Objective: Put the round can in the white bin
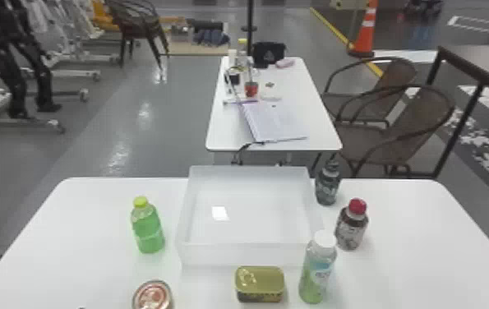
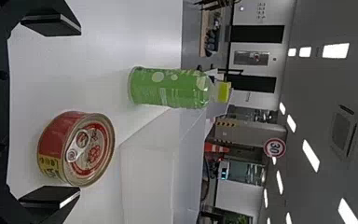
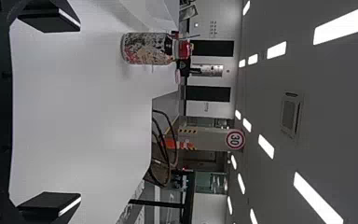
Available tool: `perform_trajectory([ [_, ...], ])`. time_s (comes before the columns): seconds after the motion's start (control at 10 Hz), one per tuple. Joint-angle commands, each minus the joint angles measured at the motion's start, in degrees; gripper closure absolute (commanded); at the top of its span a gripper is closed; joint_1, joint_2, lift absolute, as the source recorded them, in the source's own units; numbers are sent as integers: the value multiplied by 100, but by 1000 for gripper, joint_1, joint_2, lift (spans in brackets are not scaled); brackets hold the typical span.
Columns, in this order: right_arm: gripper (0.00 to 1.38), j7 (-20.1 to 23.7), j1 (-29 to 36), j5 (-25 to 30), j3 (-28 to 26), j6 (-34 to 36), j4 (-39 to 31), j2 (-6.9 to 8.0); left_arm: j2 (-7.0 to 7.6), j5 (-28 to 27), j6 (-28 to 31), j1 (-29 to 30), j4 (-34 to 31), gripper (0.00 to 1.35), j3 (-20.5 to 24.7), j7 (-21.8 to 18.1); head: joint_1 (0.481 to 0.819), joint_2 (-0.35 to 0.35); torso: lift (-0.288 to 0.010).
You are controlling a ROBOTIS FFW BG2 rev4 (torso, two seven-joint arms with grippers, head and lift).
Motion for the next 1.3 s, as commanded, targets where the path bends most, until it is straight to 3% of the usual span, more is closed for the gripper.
perform_trajectory([
  [0.0, 25, 8, -5, 0, 9, -1, 15, 5, 92, -61, 242, -129, 0, 102, -40, -21, 549, 0, -100],
  [0.2, 25, 8, -14, -9, 9, -1, 24, 5, 172, -228, 611, -322, 0, 102, -23, -232, 549, 0, -100],
  [0.8, 25, 8, -75, -18, 61, -1, 94, 5, 242, -702, 1033, -1324, 721, 99, 118, -1832, 549, 0, -100],
  [1.2, 25, 16, -128, -9, 70, -1, 138, 5, 488, -588, 1244, -1790, 1266, 119, -251, -2403, 549, 0, -100],
])
